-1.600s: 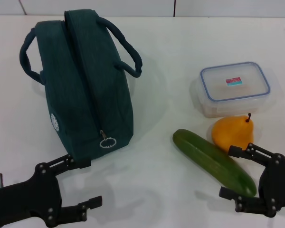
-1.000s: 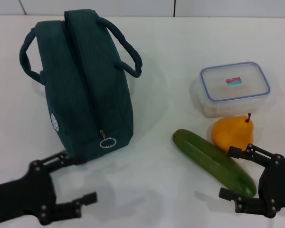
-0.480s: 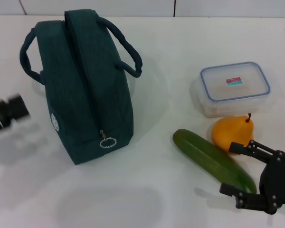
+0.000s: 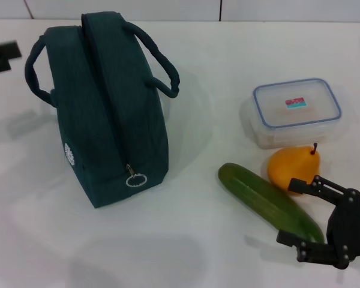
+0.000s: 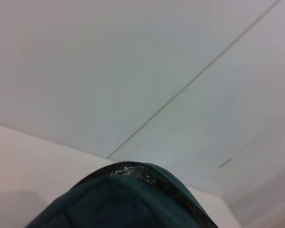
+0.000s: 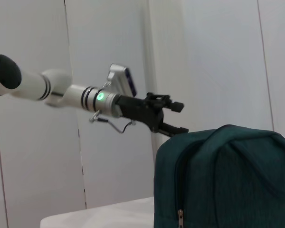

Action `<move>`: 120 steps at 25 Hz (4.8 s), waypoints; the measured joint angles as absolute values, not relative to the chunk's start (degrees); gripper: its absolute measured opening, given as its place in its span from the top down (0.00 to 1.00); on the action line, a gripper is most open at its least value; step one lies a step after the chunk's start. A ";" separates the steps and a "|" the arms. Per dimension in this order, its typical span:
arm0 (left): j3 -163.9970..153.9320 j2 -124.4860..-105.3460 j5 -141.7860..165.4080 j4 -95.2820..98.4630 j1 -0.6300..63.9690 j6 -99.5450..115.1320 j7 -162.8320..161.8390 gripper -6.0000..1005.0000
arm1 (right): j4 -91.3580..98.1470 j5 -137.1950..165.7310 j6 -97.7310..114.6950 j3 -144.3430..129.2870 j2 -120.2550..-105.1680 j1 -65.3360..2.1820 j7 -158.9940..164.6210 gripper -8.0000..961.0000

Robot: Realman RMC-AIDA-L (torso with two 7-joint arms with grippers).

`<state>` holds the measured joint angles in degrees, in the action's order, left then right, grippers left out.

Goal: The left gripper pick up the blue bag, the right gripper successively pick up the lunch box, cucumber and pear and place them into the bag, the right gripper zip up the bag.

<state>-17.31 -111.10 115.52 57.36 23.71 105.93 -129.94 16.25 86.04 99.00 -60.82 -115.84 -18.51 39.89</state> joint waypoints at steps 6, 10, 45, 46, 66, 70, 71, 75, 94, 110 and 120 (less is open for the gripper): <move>-26.63 -111.20 123.74 71.46 27.71 105.35 -146.57 0.16 | 16.25 86.03 98.95 -60.82 -115.84 -19.05 39.90 0.14; -31.42 -110.84 126.68 75.09 29.94 105.29 -152.65 0.16 | 16.26 86.03 98.96 -60.82 -115.84 -19.15 39.90 0.14; -39.74 -111.14 135.16 71.18 35.77 102.79 -154.69 0.44 | 15.73 86.04 98.49 -60.82 -115.84 -19.95 39.46 0.18; -39.85 -111.10 135.16 71.12 35.80 102.82 -154.74 0.49 | 15.73 86.03 98.50 -60.82 -115.84 -19.95 39.46 0.18; -39.35 -109.44 125.73 68.41 36.13 106.67 -159.55 0.95 | 6.54 63.20 105.18 -60.17 -115.63 -19.43 51.85 0.20; -39.32 -109.06 122.79 66.80 36.12 107.04 -160.39 0.95 | 2.61 52.13 104.91 -60.16 -115.53 -19.11 65.30 0.20; -39.37 -108.96 122.40 66.49 36.15 107.07 -160.40 0.95 | 2.27 50.74 104.45 -60.17 -115.52 -18.98 67.85 0.20; -39.59 -108.70 121.86 65.81 36.36 107.13 -160.42 0.95 | 1.91 47.04 98.70 -60.19 -115.40 -18.67 79.21 0.20; -39.69 -108.87 121.72 66.27 36.73 107.06 -160.18 0.95 | 1.75 46.54 71.84 -63.53 -115.96 -25.66 96.08 0.22; -39.79 -108.72 121.80 66.36 37.45 107.14 -160.05 0.95 | 1.40 46.49 64.57 -63.98 -116.19 -32.15 97.78 0.24; -39.81 -108.52 122.09 66.36 37.98 107.09 -159.96 0.95 | 1.88 46.49 61.49 -63.98 -116.19 -34.27 97.82 0.25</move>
